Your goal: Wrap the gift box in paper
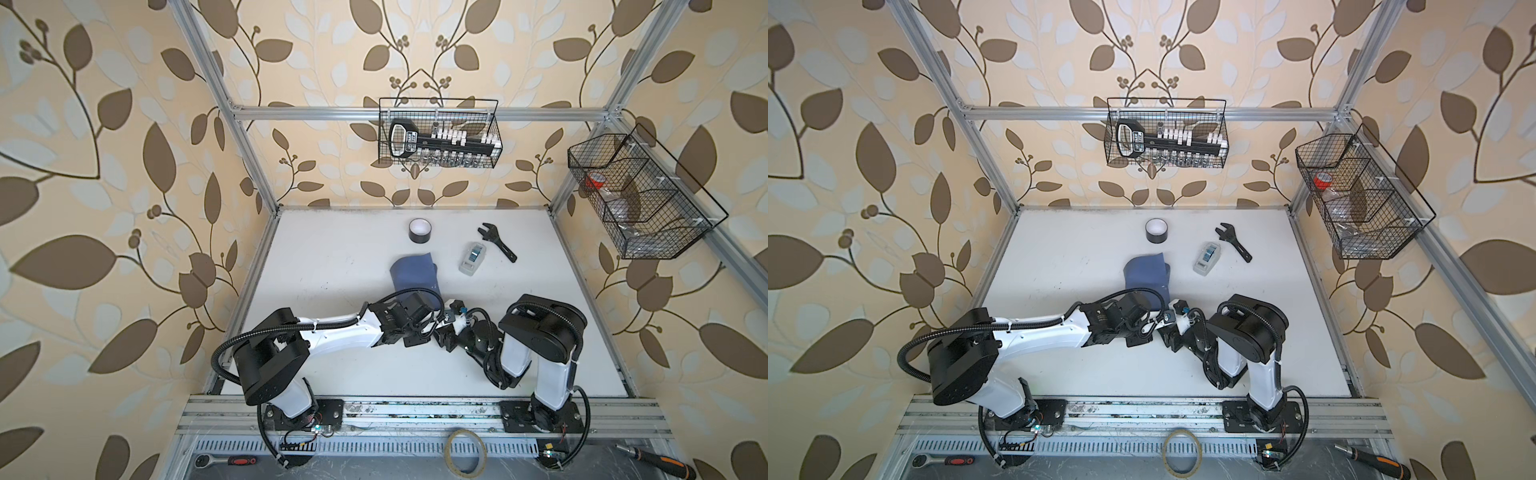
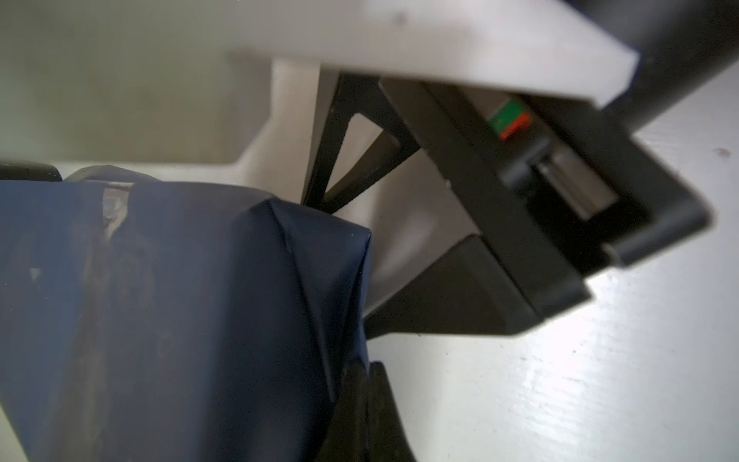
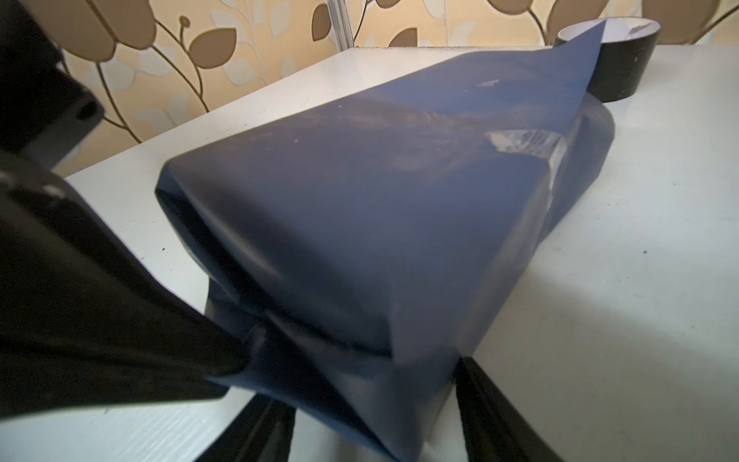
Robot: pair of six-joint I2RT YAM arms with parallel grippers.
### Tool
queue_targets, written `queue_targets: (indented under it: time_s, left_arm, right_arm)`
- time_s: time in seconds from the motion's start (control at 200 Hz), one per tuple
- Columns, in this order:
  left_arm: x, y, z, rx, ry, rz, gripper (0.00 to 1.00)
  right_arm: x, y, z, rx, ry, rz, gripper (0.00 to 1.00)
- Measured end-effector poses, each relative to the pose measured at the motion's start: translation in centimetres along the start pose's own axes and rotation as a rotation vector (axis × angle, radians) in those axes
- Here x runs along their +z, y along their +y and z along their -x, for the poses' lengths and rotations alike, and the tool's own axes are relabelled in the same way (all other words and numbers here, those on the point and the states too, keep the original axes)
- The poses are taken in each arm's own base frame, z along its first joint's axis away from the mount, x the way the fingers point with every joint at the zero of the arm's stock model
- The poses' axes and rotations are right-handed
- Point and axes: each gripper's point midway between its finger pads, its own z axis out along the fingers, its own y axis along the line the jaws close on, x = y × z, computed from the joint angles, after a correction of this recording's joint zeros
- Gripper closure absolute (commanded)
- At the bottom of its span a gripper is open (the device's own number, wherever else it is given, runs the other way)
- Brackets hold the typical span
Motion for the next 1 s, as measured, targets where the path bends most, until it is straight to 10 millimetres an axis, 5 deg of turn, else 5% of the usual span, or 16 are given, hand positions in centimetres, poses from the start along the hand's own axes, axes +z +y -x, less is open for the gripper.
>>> queue_targets:
  time_s: [0.21,0.7,0.88,1.0]
  left_arm:
    - [0.6,-0.2,-0.5,-0.002,0.021,-0.009,0.9]
    - [0.2,-0.2,-0.3,-0.025,0.015,-0.009,0.61]
    - [-2.3,0.5,1.0,-0.028,-0.057,0.022,0.43]
    - [-5.2,1.2,1.7,-0.045,-0.158,0.078,0.12]
  right_arm:
    - [0.4,-0.1,-0.3,0.001,0.007,-0.003,0.39]
    - [0.7,-0.5,-0.7,0.011,0.018,-0.014,0.4]
    - [0.8,-0.8,-0.8,0.018,0.02,-0.02,0.41]
    - [0.9,-0.8,-0.7,0.02,0.016,-0.019,0.41]
